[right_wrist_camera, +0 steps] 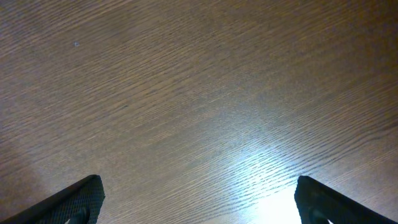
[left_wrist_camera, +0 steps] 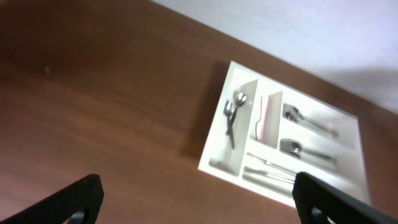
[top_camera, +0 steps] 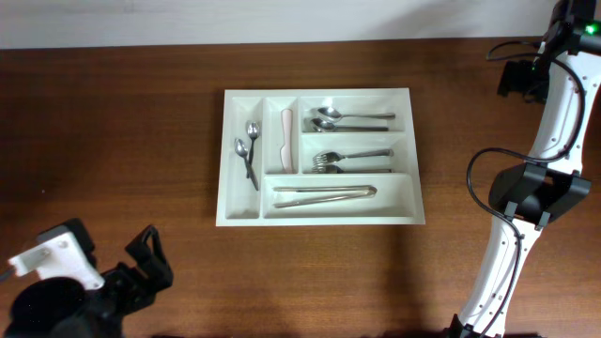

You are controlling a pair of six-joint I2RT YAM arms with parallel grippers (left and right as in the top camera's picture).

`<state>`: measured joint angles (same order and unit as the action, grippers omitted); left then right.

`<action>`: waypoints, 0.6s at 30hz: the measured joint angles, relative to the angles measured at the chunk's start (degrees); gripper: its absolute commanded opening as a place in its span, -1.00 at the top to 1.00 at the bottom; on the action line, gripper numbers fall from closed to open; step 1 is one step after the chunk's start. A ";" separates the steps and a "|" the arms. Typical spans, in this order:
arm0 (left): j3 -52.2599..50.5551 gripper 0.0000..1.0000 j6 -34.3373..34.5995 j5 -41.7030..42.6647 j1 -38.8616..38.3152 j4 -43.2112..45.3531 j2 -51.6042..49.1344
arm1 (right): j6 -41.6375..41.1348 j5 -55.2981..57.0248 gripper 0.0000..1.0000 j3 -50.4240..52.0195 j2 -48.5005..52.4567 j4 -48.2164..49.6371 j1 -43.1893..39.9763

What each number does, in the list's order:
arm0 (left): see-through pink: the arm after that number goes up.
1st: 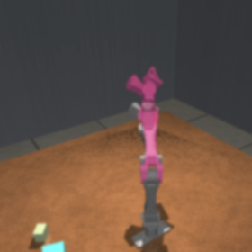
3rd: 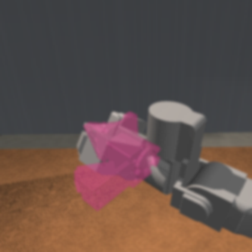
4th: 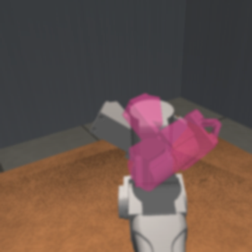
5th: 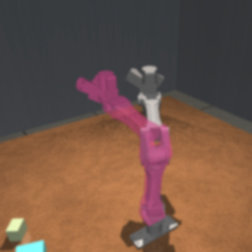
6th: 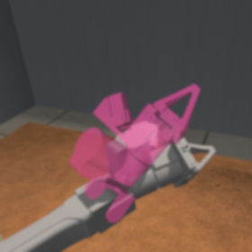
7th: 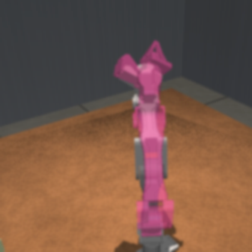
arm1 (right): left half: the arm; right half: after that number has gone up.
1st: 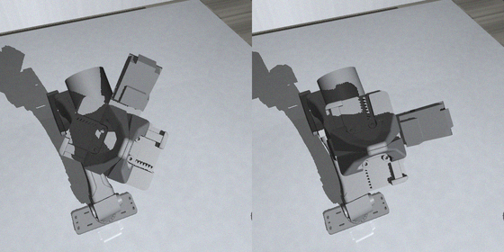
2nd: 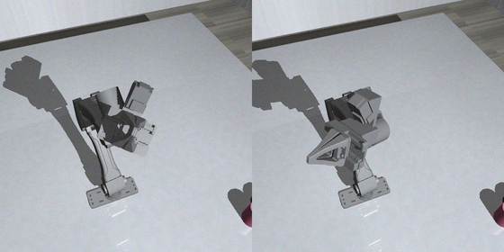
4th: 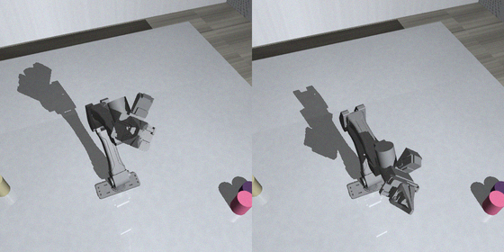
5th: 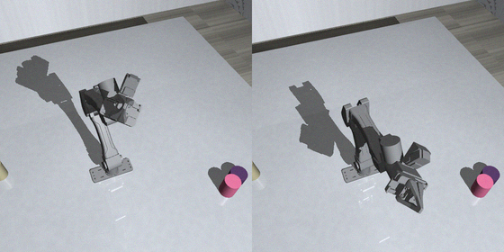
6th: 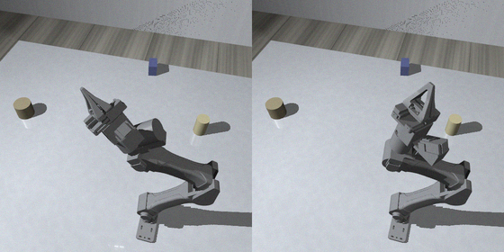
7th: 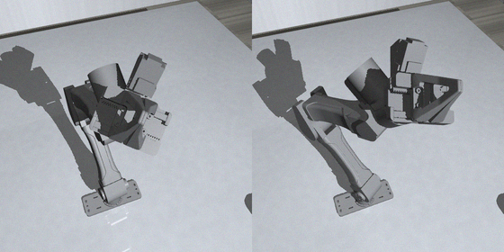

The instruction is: Pack container

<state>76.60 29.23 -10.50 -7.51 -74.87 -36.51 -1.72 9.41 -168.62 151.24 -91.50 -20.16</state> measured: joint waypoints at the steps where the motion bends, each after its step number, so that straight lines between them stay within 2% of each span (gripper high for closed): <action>1: -1.84 -0.98 1.36 0.02 0.00 0.98 0.28 | -0.02 0.00 -0.97 0.00 0.00 0.02 0.00; 5: -7.56 -0.99 4.96 0.20 0.00 1.68 -0.50 | -0.02 0.00 -0.97 0.00 0.00 0.02 0.00; 10: -9.51 -0.99 6.62 0.17 0.00 1.95 -1.46 | -0.02 0.00 -0.97 0.00 0.00 0.00 0.00; 14: -10.12 -0.98 6.12 -0.04 0.00 2.62 -1.44 | -0.02 0.00 -0.97 0.00 0.00 0.02 0.00; 18: -13.92 -0.98 1.99 -1.68 0.00 7.41 -1.42 | 0.00 0.00 -0.97 0.00 0.00 0.02 0.00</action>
<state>62.67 31.22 -12.19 -7.51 -67.46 -37.93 -1.72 9.41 -168.62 151.24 -91.48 -20.16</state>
